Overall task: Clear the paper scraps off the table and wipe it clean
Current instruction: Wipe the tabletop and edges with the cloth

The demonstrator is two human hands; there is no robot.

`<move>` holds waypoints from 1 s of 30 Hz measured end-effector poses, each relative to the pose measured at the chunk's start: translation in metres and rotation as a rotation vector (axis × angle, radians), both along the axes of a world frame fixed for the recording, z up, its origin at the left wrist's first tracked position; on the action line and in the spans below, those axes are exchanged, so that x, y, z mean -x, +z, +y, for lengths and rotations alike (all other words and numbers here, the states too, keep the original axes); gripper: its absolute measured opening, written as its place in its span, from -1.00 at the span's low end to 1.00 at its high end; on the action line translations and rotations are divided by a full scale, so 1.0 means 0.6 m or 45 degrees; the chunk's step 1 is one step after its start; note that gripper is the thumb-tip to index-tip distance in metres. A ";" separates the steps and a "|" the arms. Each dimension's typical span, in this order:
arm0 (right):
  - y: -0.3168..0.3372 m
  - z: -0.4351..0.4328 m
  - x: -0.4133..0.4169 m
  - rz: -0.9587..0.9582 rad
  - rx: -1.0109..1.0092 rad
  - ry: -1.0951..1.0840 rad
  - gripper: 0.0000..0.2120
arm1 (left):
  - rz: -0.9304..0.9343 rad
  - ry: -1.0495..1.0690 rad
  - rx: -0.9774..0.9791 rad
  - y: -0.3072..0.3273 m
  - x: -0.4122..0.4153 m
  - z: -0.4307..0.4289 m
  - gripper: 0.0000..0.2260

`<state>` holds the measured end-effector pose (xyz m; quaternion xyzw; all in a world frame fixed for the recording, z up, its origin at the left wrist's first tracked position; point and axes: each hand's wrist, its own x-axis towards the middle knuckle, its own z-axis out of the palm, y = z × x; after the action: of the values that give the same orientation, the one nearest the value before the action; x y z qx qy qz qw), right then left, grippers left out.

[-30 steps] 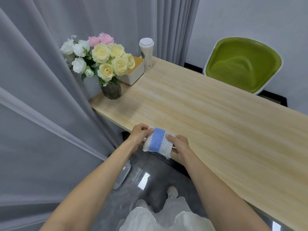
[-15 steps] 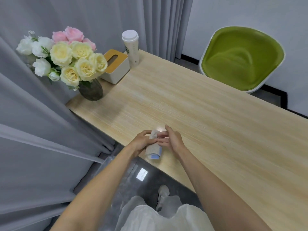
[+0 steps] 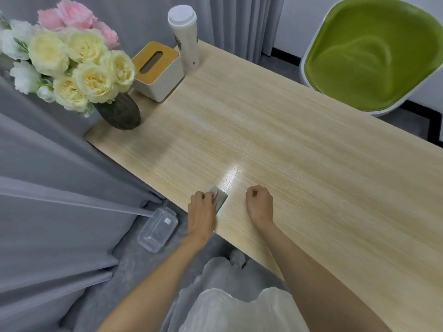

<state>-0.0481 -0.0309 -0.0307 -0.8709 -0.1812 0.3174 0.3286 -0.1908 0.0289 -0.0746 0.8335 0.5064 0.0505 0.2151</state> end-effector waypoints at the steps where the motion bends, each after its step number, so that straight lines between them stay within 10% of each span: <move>1: -0.003 0.000 0.001 -0.071 0.022 0.049 -0.77 | -0.030 -0.052 0.066 0.000 0.004 -0.003 -0.87; 8: -0.048 -0.012 0.001 -0.483 0.187 0.499 -0.48 | -0.068 -0.715 0.096 0.075 -0.035 0.072 -0.58; 17: -0.099 -0.032 0.020 -0.667 0.274 0.233 -0.48 | -0.333 -0.115 -0.099 0.015 -0.221 0.263 -0.74; 27: -0.104 -0.008 0.071 -0.583 0.419 -0.229 -0.55 | 0.126 -1.872 0.422 0.029 -0.069 0.184 -0.71; 30: -0.102 -0.003 0.085 -0.574 0.455 -0.239 -0.51 | 0.125 -1.432 0.443 0.033 -0.171 0.267 -0.67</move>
<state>-0.0990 -0.0326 -0.0922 -0.9764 -0.1096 0.1111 0.1495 -0.0880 0.1893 -0.0546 0.9278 -0.0031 -0.1939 0.3187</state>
